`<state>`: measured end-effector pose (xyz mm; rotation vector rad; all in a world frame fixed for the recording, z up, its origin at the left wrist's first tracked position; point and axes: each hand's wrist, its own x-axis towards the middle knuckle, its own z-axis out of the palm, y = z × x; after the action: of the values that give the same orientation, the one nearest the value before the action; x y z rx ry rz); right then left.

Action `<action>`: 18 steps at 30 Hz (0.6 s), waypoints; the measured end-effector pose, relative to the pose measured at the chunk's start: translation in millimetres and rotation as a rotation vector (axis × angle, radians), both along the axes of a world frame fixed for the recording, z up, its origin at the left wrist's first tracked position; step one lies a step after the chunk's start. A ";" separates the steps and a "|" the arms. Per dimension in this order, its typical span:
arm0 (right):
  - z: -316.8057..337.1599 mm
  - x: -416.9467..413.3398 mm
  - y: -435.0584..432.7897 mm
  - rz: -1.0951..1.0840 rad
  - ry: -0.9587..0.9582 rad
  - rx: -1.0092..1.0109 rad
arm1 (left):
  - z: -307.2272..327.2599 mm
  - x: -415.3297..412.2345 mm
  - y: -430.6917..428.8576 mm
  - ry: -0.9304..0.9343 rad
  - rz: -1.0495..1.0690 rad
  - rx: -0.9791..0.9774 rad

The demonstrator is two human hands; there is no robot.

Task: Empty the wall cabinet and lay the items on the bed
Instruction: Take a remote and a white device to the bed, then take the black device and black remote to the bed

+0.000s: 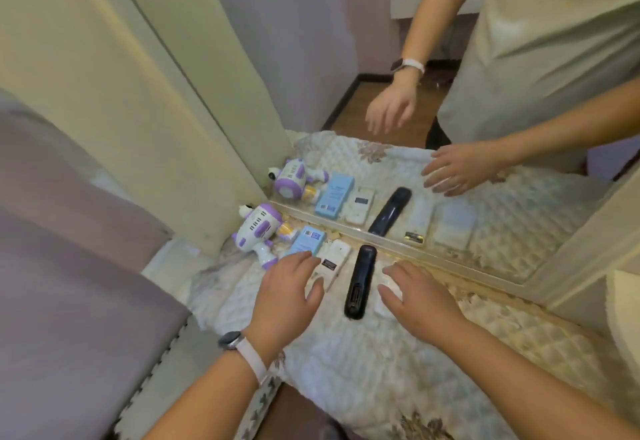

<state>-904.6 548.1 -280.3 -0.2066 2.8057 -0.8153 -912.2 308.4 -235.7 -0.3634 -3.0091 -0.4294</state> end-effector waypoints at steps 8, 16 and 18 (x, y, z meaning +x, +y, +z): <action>67.5 11.5 -94.5 0.389 0.339 0.047 | 35.2 81.2 -95.2 0.153 0.099 -0.224; 100.3 91.5 -230.6 0.759 0.495 0.059 | 61.7 227.2 -184.1 0.182 0.403 -0.227; 104.6 123.7 -269.3 0.849 0.509 0.049 | 65.5 275.4 -210.5 0.211 0.471 -0.222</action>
<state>-780.9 278.8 -175.6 -1.6440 2.6873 -0.5127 -636.9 97.9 -170.3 0.2722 -2.8056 -0.0160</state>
